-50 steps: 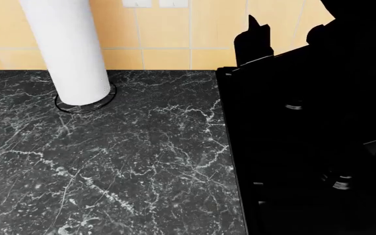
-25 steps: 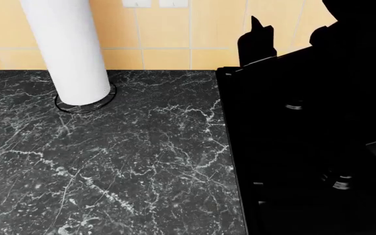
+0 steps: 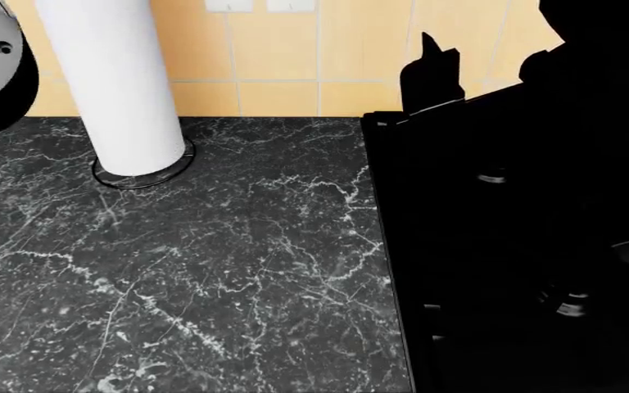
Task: Pick and place the shaker into the drawer. Then close the cabinet.
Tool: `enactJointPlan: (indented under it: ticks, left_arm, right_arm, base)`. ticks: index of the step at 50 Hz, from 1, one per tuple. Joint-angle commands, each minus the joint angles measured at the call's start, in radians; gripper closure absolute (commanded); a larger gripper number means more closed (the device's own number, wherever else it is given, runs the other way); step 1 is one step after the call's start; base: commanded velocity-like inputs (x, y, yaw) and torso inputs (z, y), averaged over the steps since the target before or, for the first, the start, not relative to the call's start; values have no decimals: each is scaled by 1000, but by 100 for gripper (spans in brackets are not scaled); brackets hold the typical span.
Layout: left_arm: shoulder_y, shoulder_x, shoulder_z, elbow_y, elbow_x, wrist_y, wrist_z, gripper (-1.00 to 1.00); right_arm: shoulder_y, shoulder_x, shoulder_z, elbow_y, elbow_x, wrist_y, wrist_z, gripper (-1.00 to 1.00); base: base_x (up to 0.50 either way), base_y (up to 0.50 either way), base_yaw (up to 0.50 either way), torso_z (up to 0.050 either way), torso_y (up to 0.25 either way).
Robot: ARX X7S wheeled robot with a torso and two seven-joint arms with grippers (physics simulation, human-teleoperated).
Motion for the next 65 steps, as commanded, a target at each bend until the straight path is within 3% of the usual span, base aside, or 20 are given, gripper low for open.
enactJointPlan:
  ticks: [1, 15, 26, 37, 49, 65]
  left_arm:
    - [123, 54, 82, -227, -88, 98, 149, -100]
    - [161, 147, 16, -498, -122, 249, 298, -100]
    - [170, 166, -60, -560, -149, 354, 328, -100]
    - [103, 113, -98, -378, -86, 378, 219, -100]
    - [-24, 32, -73, -67, -42, 238, 129, -100]
    - [-176, 26, -102, 228, -196, 39, 28, -100]
  right_arm:
    - [5, 3, -6, -4, 2, -6, 1, -100]
    - [22, 0, -17, -3, 14, -5, 11, -100]
    - [1, 5, -17, -10, -9, -11, -5, -100]
    - [-6, 16, -16, -20, -9, -17, -6, -100]
    - [13, 13, -18, -20, 8, -25, 5, -100]
    - [35, 16, -16, -25, 29, -35, 16, -100]
  base:
    - [0, 0, 0, 0, 0]
    - [0, 0, 0, 0, 0]
    - [0, 0, 0, 0, 0]
    - [0, 0, 0, 1, 0]
    - [0, 0, 0, 0, 0]
    - [0, 0, 0, 0, 0]
